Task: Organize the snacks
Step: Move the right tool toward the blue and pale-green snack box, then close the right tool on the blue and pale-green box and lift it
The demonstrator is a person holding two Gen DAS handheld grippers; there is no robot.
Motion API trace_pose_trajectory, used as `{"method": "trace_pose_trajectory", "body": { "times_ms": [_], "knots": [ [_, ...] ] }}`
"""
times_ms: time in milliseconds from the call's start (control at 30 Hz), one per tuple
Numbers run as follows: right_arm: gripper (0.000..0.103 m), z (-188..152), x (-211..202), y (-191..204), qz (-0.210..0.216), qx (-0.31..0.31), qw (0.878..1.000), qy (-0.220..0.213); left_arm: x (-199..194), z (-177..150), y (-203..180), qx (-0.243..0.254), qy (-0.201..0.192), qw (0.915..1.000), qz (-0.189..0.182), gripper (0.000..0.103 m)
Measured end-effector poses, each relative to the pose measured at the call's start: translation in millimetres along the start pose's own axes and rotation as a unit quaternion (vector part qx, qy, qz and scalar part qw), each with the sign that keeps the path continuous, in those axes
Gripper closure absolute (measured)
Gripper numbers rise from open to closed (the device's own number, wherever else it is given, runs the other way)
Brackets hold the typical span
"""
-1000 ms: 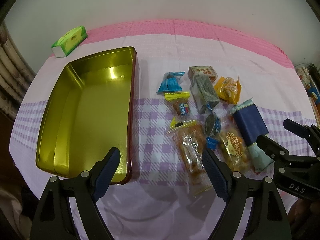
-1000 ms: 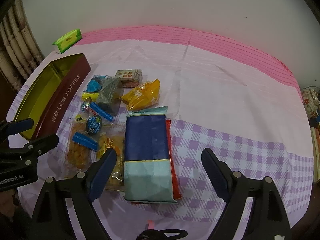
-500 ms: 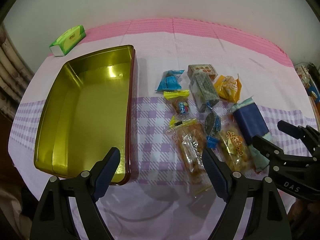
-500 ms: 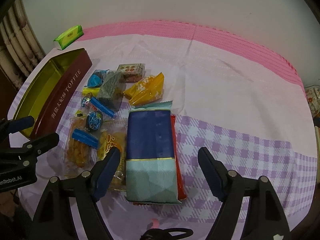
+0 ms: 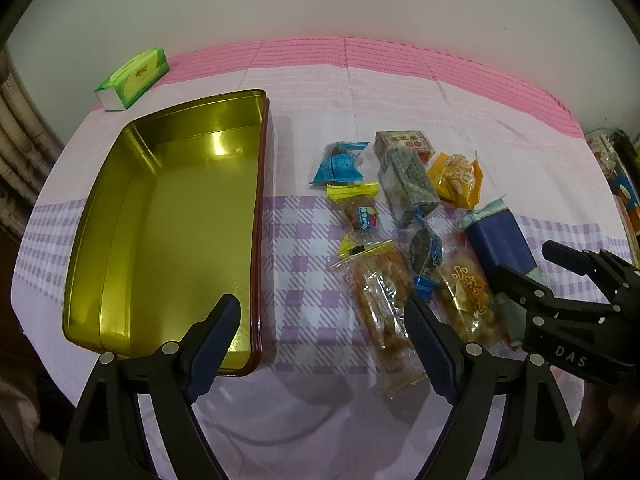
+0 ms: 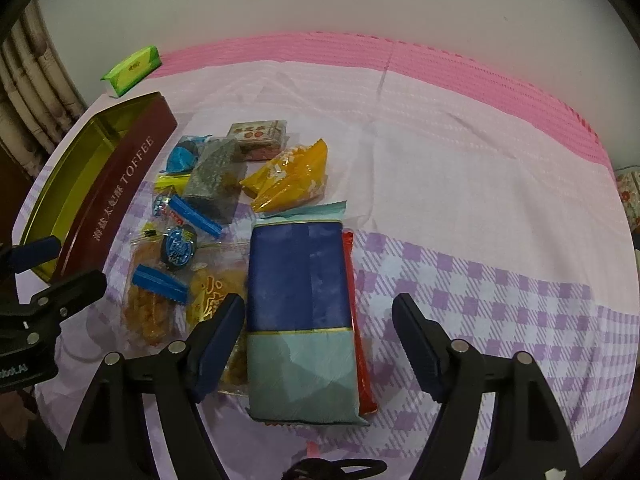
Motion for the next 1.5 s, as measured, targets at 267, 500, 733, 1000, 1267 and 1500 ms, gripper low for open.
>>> {"method": "trace_pose_trajectory", "body": {
  "times_ms": [267, 500, 733, 1000, 1267, 1500],
  "knots": [
    [0.034, 0, 8, 6, 0.009, -0.003, 1.000, 0.009, 1, 0, 0, 0.000, 0.000, 1.0000, 0.001, 0.019],
    [0.044, 0, 8, 7, 0.028, 0.005, 1.000, 0.013, 3, 1, 0, 0.000, 0.001, 1.0000, 0.001, 0.019],
    [0.052, -1, 9, 8, 0.030, 0.003, 0.999, 0.014, 7, 0, -1, 0.005, 0.007, 1.0000, 0.002, 0.019],
    [0.057, -1, 7, 4, 0.031, 0.009, 0.999, 0.011, 8, -2, -2, 0.007, 0.009, 0.9999, 0.002, 0.019],
    [0.057, 2, -1, -4, 0.030, 0.019, 0.999, -0.001, 6, -2, -2, 0.005, 0.012, 0.9999, -0.004, 0.019],
    [0.057, 9, -8, -27, 0.022, 0.053, 0.998, -0.008, 3, 2, -1, -0.013, 0.027, 0.9992, -0.025, 0.019]
  ]
}}
Point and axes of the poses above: each gripper's, at about its wrist camera, not at the fingertips, and x roughly the way its jaws point, y to its left, z to its top, the point moved 7 cm from there along x, roughly the way its jaws point, and after that the axes turned 11 degrees about -z, right-handed, at the moved point
